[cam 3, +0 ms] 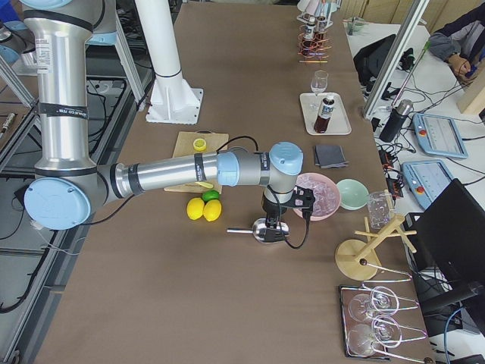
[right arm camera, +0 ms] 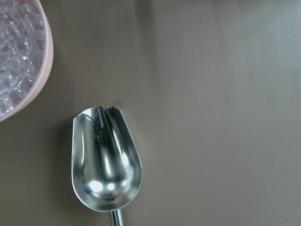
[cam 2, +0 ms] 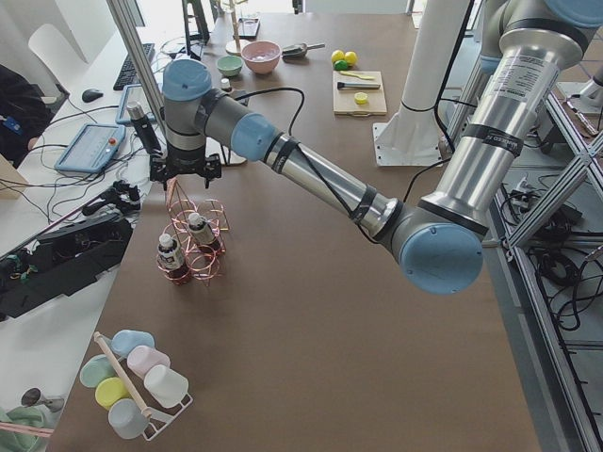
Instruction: Take tea from basket to plate
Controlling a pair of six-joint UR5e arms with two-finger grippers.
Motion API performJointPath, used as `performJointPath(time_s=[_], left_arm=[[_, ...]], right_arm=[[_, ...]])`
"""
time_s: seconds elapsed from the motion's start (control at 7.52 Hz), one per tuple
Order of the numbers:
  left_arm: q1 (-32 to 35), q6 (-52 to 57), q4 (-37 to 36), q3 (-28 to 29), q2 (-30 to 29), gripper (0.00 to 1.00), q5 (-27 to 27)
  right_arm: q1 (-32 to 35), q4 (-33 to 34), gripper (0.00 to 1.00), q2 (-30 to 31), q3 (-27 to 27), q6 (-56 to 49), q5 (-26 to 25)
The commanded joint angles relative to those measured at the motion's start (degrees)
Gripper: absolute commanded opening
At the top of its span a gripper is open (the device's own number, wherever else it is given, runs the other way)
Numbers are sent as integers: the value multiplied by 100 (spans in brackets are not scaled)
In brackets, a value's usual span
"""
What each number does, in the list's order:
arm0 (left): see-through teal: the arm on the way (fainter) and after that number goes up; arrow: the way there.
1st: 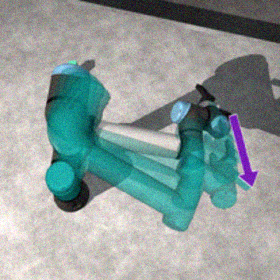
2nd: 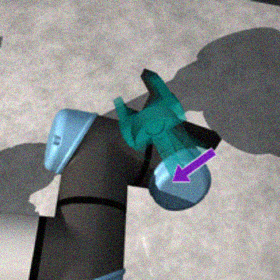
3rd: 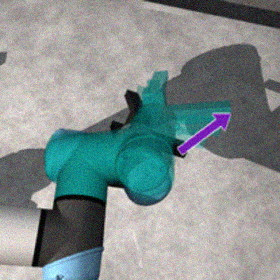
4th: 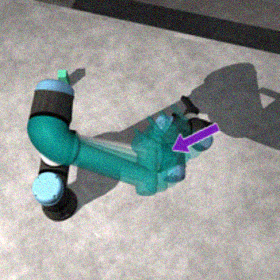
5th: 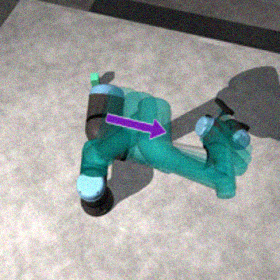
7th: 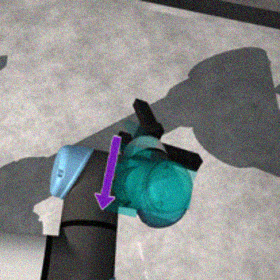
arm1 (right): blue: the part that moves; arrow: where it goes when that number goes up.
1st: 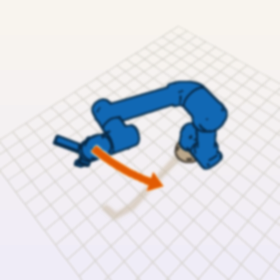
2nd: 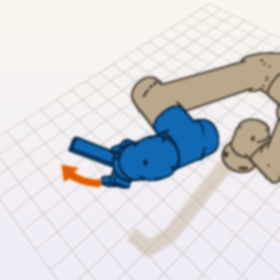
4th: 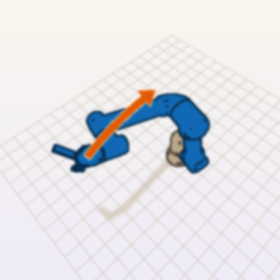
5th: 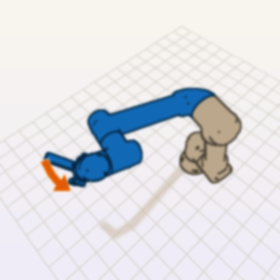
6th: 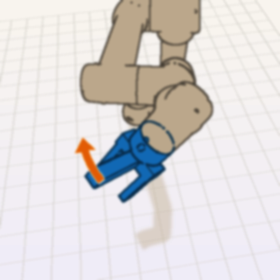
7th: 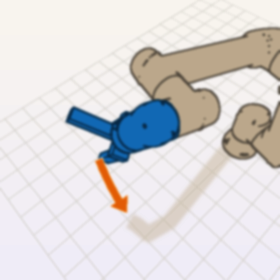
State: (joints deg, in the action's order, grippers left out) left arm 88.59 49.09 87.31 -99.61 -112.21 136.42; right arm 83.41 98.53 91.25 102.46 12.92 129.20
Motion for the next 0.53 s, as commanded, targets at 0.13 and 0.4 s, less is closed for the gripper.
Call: performJointPath(time_s=[0.13, 0.4], left_arm=[[992, -606, -1058, -307, 479, 99, 7], [1073, -2255, -1041, 63, 874, 99, 16]], right_arm=[[0, 0, 100, -11, 3, 9, 0], [0, 0, 100, -11, 3, 9, 0]])
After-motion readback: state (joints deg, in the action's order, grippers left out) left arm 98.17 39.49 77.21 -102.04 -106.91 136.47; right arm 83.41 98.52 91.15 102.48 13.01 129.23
